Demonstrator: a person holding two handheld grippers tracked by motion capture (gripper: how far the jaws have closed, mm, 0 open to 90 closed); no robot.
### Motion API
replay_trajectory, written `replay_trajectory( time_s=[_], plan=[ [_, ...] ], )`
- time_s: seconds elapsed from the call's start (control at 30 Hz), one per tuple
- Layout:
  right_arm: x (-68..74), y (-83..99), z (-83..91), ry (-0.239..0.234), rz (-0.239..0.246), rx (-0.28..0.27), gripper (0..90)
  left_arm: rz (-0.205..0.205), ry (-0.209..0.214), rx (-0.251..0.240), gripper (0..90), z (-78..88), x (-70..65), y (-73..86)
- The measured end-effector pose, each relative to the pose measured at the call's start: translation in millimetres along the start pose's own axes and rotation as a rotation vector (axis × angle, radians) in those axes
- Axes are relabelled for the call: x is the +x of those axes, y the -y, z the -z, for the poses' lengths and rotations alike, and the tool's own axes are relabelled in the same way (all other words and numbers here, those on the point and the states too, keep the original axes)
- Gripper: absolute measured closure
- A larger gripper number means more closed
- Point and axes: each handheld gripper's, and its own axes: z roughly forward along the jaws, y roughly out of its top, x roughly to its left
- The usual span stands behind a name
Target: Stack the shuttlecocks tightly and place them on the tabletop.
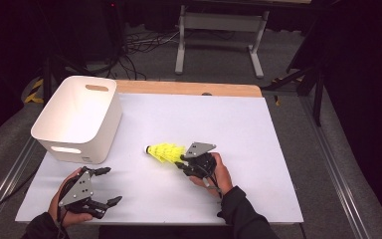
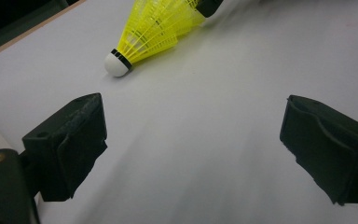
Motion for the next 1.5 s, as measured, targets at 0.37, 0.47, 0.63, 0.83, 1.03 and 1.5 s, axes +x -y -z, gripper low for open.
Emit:
replay_trajectory(
  time_s=[0.37,0.47,0.63,0.83,1.03,1.5],
  plan=[
    [5.5,-4.4,-1.1,0.008,0.026,-0.006,89.7,-0.001,0.0,0.002,8.0,-0.2,-0.2,0.0],
    [8.3,-5.9,-2.3,0.009,0.044,0.001,89.7,0.006,0.001,0.002,8.1,-0.4,0.3,0.5],
    [9.2,-5.6,-3.4,0.007,0.05,0.009,87.6,-0.003,0.001,0.005,8.2,-0.1,0.0,0.5],
    [10.0,-2.9,-3.1,0.031,0.06,0.021,68.0,-0.003,-0.002,0.004,8.1,-0.5,-0.7,0.0],
    [11.6,-3.6,10.0,0.067,0.101,-0.019,58.5,-0.004,-0.004,0.001,8.1,0.4,-0.5,0.1],
    [17.1,-4.4,45.2,0.123,0.168,-0.115,36.5,-0.007,-0.013,0.0,8.2,0.4,-1.4,-0.6]
  ],
)
